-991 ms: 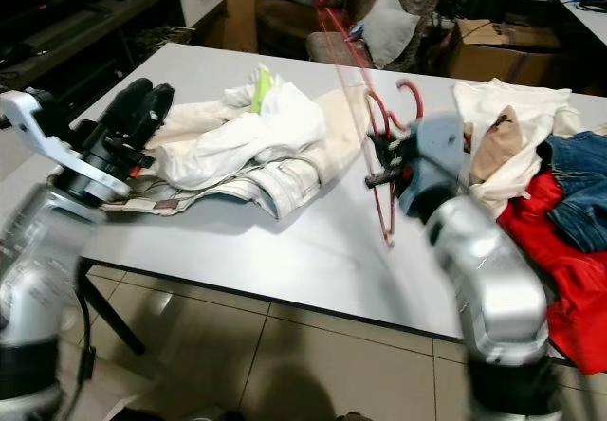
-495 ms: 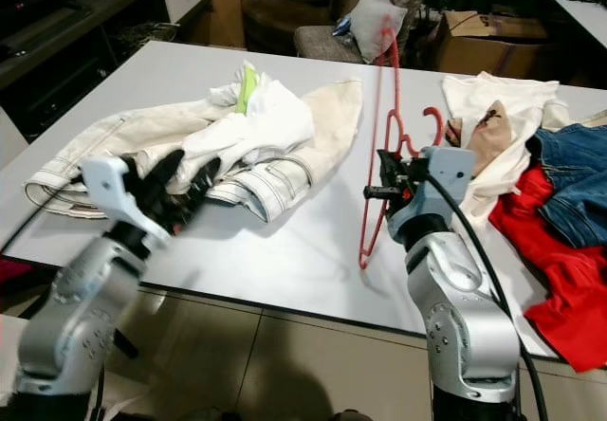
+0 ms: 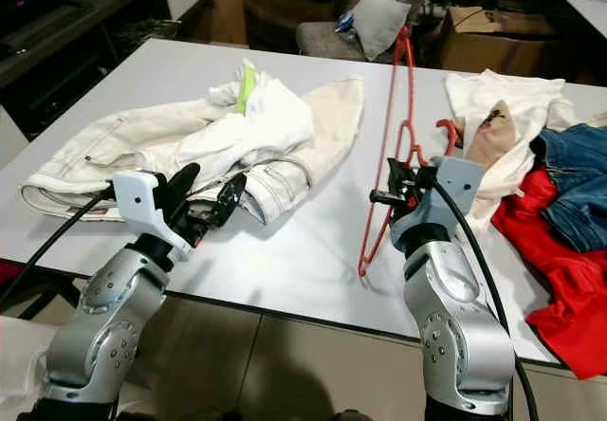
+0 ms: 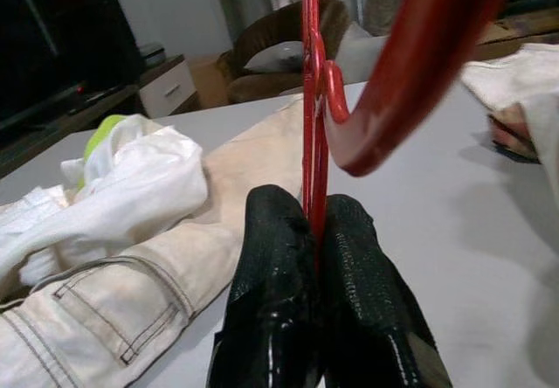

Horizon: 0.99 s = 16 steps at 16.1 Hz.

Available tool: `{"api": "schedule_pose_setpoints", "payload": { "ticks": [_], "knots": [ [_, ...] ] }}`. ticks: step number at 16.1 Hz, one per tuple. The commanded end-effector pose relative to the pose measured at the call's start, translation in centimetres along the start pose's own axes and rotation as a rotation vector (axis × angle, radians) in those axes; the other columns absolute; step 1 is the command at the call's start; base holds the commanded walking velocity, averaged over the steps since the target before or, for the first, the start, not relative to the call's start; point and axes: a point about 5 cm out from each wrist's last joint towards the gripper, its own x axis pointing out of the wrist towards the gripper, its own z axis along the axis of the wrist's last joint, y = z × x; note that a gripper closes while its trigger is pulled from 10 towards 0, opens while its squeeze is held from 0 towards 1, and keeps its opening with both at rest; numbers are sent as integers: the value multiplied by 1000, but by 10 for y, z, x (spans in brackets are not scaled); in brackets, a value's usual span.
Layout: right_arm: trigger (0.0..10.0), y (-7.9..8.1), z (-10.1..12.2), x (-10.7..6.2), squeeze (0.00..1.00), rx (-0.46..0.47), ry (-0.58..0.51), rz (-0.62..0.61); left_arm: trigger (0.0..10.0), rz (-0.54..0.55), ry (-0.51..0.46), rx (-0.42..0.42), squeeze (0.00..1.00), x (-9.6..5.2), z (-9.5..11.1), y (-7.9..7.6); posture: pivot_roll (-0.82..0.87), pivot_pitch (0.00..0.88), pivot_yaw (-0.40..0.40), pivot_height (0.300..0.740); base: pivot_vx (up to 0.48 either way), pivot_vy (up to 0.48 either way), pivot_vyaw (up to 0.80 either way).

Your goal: Hang hanger

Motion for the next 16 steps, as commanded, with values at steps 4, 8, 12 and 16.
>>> {"api": "schedule_pose_setpoints", "payload": {
  "ticks": [4,8,12,16],
  "knots": [
    [10000,5,0,-1,0,29,6,19,10000,50,-12,-1,1000,-7,1,4,-64,0,22,740,0,0,0],
    [10000,10,-16,-1,0,-85,127,7,10000,137,-22,-52,0,-16,0,11,-42,0,5,740,0,0,0],
    [10000,22,-7,-2,0,-205,107,92,10000,127,-23,4,0,-18,9,11,-31,0,13,740,0,0,0],
    [10000,22,19,-1,0,-228,-37,62,10000,107,-32,31,0,-10,16,12,-67,0,42,740,0,0,-761]
  ]
}}
